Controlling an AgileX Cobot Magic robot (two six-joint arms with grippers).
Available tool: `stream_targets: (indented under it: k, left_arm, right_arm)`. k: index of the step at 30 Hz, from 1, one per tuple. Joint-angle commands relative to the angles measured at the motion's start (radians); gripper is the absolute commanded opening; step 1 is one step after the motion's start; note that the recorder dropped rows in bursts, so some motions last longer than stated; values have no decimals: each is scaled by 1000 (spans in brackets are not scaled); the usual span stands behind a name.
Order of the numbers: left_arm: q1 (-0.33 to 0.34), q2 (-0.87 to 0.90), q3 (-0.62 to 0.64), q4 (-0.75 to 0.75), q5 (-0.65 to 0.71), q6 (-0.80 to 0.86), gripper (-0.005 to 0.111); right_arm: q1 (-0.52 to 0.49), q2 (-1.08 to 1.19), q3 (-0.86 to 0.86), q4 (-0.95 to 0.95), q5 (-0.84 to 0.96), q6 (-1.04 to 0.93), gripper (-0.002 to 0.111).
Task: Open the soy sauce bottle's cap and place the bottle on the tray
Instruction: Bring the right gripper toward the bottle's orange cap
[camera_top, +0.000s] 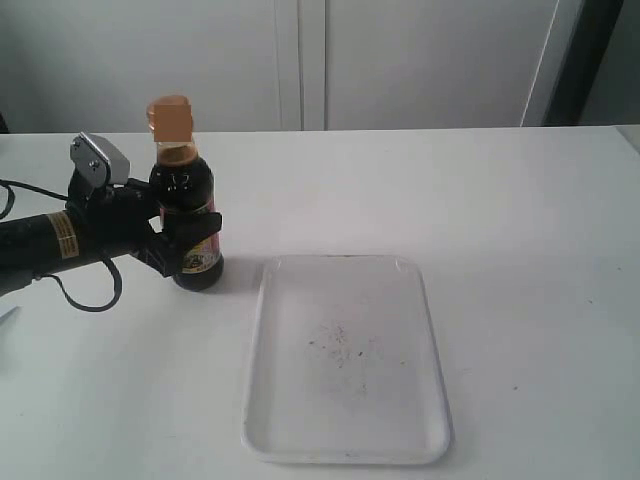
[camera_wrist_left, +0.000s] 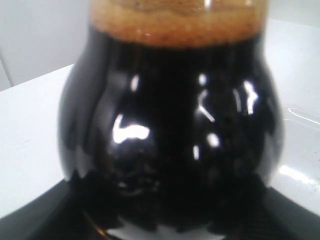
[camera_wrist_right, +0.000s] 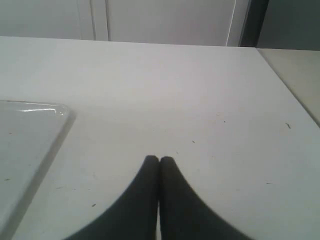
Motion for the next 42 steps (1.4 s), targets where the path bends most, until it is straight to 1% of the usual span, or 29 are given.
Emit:
stream_targets:
  k: [1,11,19,21,23,25,28,33,35,42]
  left_arm:
    - [-8,-4,5,13,-6,-1,0]
    - [-8,-4,5,26,-6,-4,0]
    - [-8,-4,5,26,-6,-4,0]
    - [-8,-4,5,26,-6,-4,0]
    - [-8,-4,5,26,-6,-4,0]
    - [-8,-4,5,26,-6,-4,0]
    - [-8,-4,5,26,-6,-4,0]
    - [-8,-4,5,26,-6,-4,0]
    - [-8,-4,5,26,-6,-4,0]
    - [-8,-4,5,26,-6,-4,0]
  right_arm:
    - [-4,-7,5,1,-9,5,0]
    - [-4,-7,5,-9,-23,1,0]
    - [-4,-7,5,-21,-109,-12,0]
    - [-4,-7,5,-26,-154,-58,0]
    - [-4,-7,5,-24,-209,-61,0]
    - [-4,-7,5,19,-257,-36,0]
    - [-4,-7,5,107,-311,84,0]
    - [-4,-7,5,114,-453,98,0]
    - [-4,-7,4,114,-473,98,0]
    - [-4,-5,-119,114,-495,98,0]
